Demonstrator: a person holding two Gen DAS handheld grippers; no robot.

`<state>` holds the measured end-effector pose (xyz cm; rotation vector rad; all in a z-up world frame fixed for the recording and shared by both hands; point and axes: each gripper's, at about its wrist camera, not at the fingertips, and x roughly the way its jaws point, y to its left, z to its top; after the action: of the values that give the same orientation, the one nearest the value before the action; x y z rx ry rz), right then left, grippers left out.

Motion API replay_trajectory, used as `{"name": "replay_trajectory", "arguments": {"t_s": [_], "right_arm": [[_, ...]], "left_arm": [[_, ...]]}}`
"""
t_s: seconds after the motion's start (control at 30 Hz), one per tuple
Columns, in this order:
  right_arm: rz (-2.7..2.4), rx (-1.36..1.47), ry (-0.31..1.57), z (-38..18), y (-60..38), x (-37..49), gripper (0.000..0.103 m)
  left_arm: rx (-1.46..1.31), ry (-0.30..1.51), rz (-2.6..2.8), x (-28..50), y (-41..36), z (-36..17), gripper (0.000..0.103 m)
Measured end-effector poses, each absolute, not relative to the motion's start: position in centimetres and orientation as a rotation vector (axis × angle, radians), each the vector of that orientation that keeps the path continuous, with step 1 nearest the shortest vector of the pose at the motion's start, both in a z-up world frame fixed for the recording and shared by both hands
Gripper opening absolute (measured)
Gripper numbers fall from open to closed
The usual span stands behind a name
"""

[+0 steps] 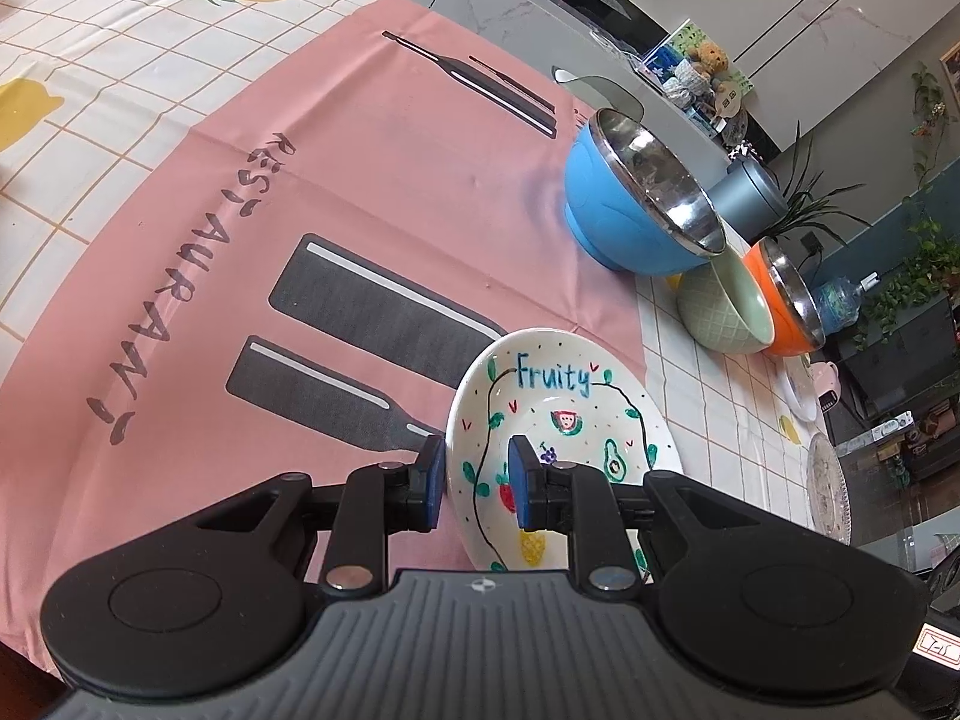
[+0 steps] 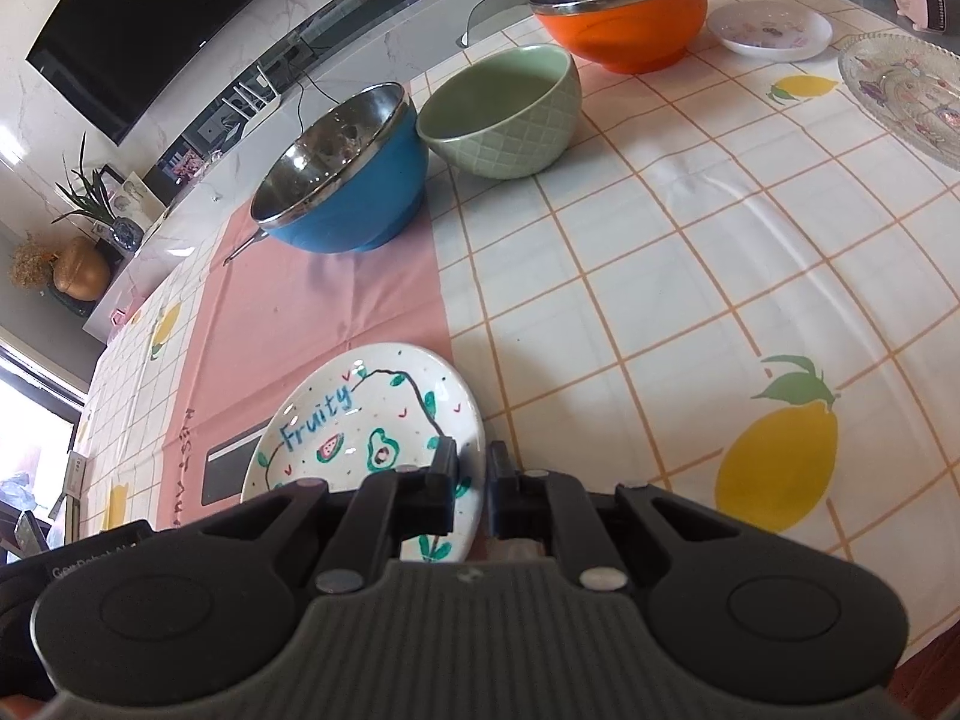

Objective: Organize plates and bowls
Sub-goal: 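Lift the 'Fruity' plate and set it down beside the blue bowl, open both grippers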

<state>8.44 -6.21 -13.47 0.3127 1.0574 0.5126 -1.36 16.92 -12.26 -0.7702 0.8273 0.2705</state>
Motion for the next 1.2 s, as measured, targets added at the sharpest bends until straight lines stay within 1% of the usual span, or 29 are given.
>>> {"name": "replay_trajectory", "arguments": {"t_s": [0.57, 0.6, 0.67, 0.7, 0.73, 0.77, 0.8, 0.87, 0.93, 1.0, 1.07, 1.2], "right_arm": [[0.504, 0.294, 1.049, -13.4, -6.1, 9.1, 0.010], [0.505, 0.299, 1.051, -13.4, -6.1, 9.1, 0.011], [0.504, 0.306, 1.054, -13.3, -6.1, 9.2, 0.013], [0.504, 0.306, 1.045, -13.2, -6.3, 9.1, 0.016], [0.503, 0.299, 1.033, -13.0, -6.4, 9.1, 0.021], [0.500, 0.290, 1.016, -12.7, -6.6, 9.0, 0.030], [0.498, 0.285, 1.000, -12.4, -6.9, 8.9, 0.032], [0.501, 0.288, 0.979, -12.0, -7.6, 8.9, 0.032], [0.507, 0.302, 0.961, -11.7, -8.5, 9.0, 0.036], [0.509, 0.315, 0.944, -11.3, -9.6, 8.9, 0.046], [0.494, 0.311, 0.927, -11.1, -10.6, 8.9, 0.051], [0.458, 0.325, 0.895, -10.7, -13.4, 9.1, 0.052]], "left_arm": [[-0.773, 0.839, 0.279, -1.0, 17.0, -12.1, 0.025], [-0.774, 0.841, 0.283, -1.0, 17.0, -12.0, 0.025], [-0.764, 0.844, 0.295, -1.1, 16.8, -11.8, 0.034], [-0.756, 0.841, 0.304, -1.2, 16.7, -11.6, 0.042], [-0.748, 0.833, 0.312, -1.2, 16.6, -11.3, 0.047], [-0.737, 0.825, 0.316, -1.3, 16.5, -11.0, 0.048], [-0.723, 0.819, 0.317, -1.3, 16.3, -10.7, 0.048], [-0.702, 0.806, 0.309, -1.2, 16.0, -10.0, 0.049], [-0.688, 0.791, 0.290, -1.0, 15.4, -9.3, 0.053], [-0.665, 0.780, 0.270, -0.7, 14.5, -8.6, 0.054], [-0.638, 0.776, 0.248, -0.3, 13.5, -8.1, 0.054], [-0.598, 0.783, 0.190, 0.8, 11.2, -7.6, 0.054]]}}
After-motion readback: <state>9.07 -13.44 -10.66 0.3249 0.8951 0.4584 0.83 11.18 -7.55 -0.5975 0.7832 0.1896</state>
